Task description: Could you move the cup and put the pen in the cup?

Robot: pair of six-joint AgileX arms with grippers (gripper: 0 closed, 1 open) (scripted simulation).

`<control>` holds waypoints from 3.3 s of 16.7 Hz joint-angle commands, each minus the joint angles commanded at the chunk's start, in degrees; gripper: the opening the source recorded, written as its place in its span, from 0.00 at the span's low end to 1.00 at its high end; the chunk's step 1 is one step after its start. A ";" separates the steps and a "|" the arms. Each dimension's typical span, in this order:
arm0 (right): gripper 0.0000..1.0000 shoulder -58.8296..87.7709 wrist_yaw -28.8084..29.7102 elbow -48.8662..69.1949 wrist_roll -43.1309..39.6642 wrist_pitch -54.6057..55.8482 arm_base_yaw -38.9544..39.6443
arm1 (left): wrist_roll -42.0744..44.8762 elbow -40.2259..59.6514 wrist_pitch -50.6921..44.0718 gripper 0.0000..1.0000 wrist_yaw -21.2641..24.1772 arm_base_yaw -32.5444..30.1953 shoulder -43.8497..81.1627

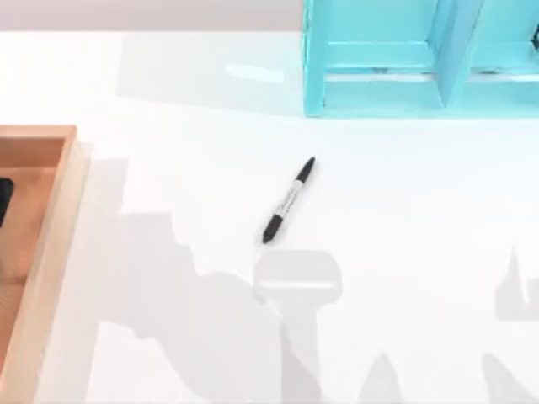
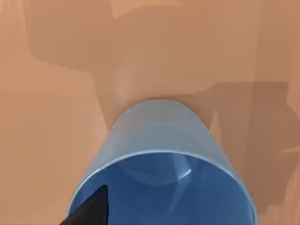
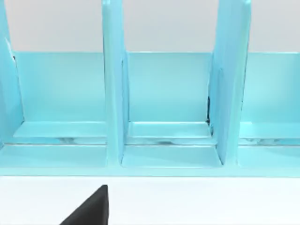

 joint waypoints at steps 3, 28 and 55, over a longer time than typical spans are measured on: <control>1.00 0.00 0.00 0.00 0.00 0.00 0.00 | 0.10 -3.99 4.97 1.00 0.00 0.09 1.34; 1.00 0.00 0.00 0.00 0.00 0.00 0.00 | 0.10 -4.39 5.43 0.00 0.01 0.08 1.51; 1.00 0.00 0.00 0.00 0.00 0.00 0.00 | -29.00 22.72 -25.79 0.00 -0.97 -28.88 -1.48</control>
